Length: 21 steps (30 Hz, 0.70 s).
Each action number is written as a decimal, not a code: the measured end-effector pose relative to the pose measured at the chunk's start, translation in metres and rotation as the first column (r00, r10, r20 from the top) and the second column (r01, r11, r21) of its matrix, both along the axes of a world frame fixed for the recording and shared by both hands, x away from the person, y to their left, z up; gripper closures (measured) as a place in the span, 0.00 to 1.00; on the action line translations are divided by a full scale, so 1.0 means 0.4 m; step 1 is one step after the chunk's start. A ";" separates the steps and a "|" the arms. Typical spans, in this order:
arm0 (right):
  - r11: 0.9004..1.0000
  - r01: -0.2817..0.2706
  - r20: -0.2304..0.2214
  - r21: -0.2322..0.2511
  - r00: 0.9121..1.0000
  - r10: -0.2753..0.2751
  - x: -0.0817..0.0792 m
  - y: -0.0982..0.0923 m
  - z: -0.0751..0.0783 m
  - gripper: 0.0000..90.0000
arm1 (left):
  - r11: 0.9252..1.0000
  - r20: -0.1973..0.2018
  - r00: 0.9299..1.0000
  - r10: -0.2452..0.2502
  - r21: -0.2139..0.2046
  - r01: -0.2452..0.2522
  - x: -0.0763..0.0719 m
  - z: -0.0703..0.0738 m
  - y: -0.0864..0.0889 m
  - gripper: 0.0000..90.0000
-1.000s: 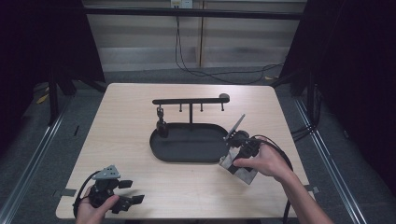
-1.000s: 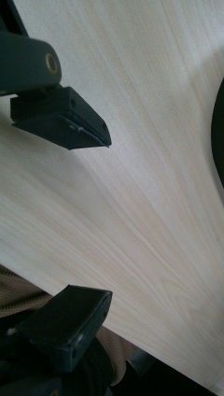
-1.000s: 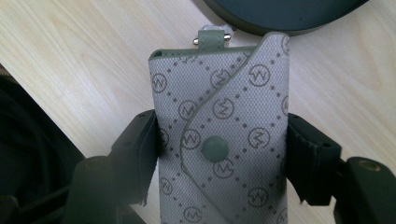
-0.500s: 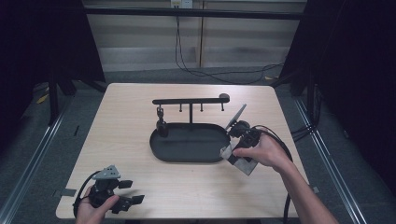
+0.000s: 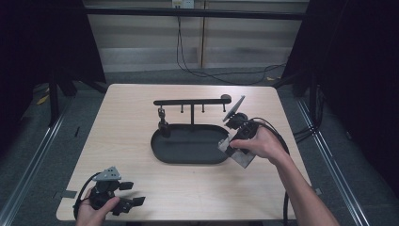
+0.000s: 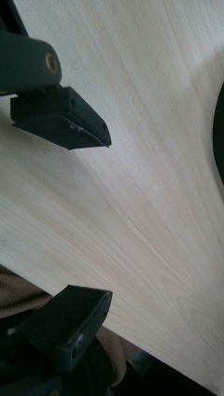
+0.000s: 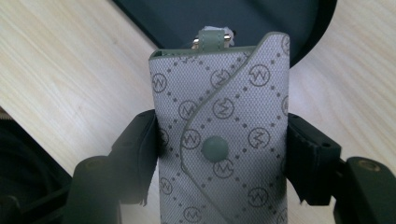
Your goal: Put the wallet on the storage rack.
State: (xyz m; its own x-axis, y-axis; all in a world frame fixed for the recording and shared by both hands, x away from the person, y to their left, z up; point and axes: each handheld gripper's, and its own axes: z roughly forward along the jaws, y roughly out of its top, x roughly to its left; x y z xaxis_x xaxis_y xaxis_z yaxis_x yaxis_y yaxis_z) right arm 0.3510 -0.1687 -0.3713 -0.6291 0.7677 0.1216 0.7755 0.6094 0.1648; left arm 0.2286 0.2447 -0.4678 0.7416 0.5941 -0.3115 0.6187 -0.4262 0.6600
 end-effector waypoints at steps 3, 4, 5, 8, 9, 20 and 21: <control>1.000 0.015 0.002 0.018 1.000 -0.015 0.012 -0.001 0.003 0.37 | 1.000 -0.003 1.000 -0.001 -0.001 0.001 0.001 0.000 0.001 0.24; 1.000 0.020 -0.003 0.022 1.000 -0.020 0.015 0.000 0.004 0.37 | 1.000 -0.002 1.000 0.001 0.001 -0.001 0.001 -0.001 0.000 0.24; 0.999 0.027 0.001 0.027 1.000 -0.027 0.019 0.000 0.004 0.37 | 1.000 -0.002 1.000 0.001 0.002 -0.001 0.001 -0.001 0.000 0.24; 0.998 0.047 -0.001 0.042 0.999 -0.047 0.031 0.000 0.004 0.37 | 1.000 -0.004 1.000 -0.002 0.000 0.002 0.001 0.000 0.000 0.24; 0.998 0.052 0.002 0.046 0.999 -0.052 0.035 -0.002 0.004 0.37 | 1.000 -0.002 1.000 0.000 -0.001 0.000 0.001 -0.001 0.001 0.24; 0.977 0.174 0.025 0.127 0.984 -0.178 0.071 -0.025 -0.011 0.37 | 1.000 -0.001 1.000 0.005 -0.001 -0.005 0.001 0.000 0.002 0.24; 0.975 0.180 0.026 0.133 0.982 -0.185 0.073 -0.028 -0.015 0.37 | 1.000 0.000 1.000 0.005 0.000 -0.005 0.001 0.000 0.002 0.24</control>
State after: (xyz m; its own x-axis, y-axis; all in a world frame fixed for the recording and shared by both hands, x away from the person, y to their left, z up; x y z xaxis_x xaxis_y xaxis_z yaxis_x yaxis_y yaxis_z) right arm 0.3804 -0.1801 -0.3774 -0.4856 0.8495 0.2061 0.8634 0.4293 0.2648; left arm 0.2291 0.2455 -0.4680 0.7389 0.5974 -0.3117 0.6206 -0.4232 0.6601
